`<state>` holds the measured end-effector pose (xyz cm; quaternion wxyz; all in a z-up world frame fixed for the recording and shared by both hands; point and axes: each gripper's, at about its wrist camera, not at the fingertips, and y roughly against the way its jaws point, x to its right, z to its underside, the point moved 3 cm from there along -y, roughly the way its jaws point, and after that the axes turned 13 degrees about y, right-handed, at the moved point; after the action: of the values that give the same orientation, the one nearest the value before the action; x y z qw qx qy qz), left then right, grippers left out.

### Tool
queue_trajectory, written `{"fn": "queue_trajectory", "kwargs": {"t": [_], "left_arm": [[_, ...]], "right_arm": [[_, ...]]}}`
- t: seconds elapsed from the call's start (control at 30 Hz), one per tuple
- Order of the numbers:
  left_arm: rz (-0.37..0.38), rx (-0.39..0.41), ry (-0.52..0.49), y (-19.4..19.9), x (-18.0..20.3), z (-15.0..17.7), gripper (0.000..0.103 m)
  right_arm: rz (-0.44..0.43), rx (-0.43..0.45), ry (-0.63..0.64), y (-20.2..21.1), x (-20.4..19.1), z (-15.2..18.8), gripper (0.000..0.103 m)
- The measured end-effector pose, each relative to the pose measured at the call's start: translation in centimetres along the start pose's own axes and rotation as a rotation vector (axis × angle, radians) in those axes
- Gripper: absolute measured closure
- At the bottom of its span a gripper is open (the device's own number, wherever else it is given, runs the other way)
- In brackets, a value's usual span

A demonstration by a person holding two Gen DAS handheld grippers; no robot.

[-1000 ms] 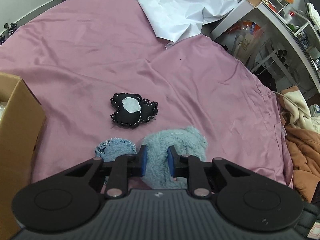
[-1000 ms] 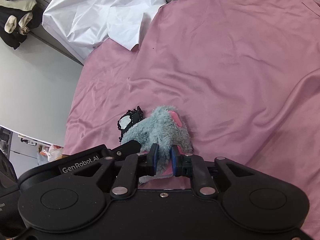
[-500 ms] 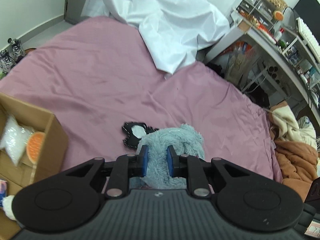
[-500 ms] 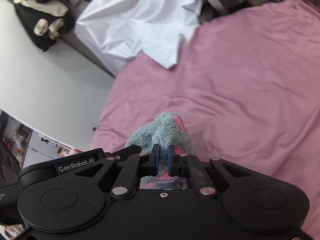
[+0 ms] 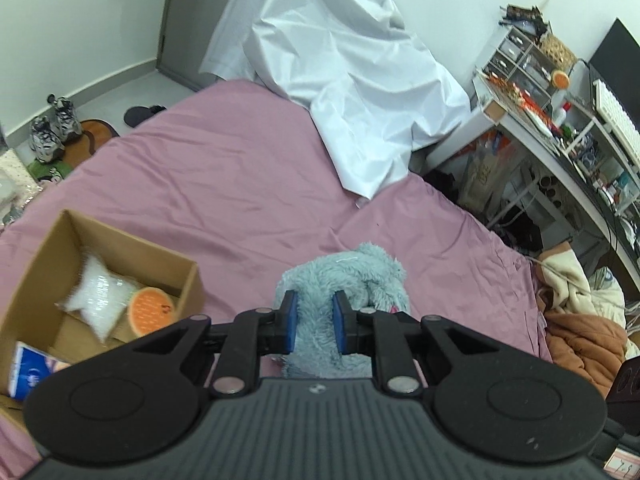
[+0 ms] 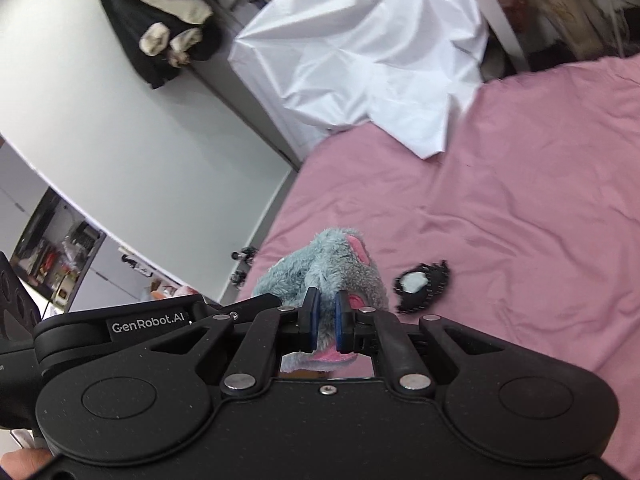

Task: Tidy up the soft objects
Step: 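Carry the grey plush with both grippers over the box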

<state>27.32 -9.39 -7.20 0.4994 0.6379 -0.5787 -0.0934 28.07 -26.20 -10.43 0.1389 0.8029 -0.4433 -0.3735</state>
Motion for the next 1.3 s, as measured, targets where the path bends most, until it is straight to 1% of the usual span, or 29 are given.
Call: {"fn": "queue_trajectory", "kwargs": {"t": [0.07,0.33,0.47,0.63,0.97,1.3], "left_arm": [[0.006,0.007,0.016,0.8,-0.6,-0.4,0.086],[-0.003,0.042,0.033,3.6,-2.7,-1.2,0.087],[-0.009,0.055,0.046,4.5,-3.9,-1.6,0.087],[-0.024,0.065,0.061,5.3,-5.5,-1.7,0.087],[-0.054,0.068,0.104,5.8,-9.4,-2.0,0.087],[-0.059,0.039,0.152,5.0,-12.8,-1.8,0.089]], "right_arm": [[-0.032,0.005,0.005,0.2,-0.6,-0.1,0.095],[-0.081,0.022,0.052,0.2,-3.6,-0.3,0.095],[-0.096,0.014,0.079,-0.1,-5.1,0.1,0.095],[-0.091,0.005,0.118,-0.6,-6.9,0.7,0.095],[-0.095,-0.023,0.196,-2.4,-10.3,2.5,0.095],[-0.096,-0.082,0.229,-4.3,-11.5,4.2,0.095]]}}
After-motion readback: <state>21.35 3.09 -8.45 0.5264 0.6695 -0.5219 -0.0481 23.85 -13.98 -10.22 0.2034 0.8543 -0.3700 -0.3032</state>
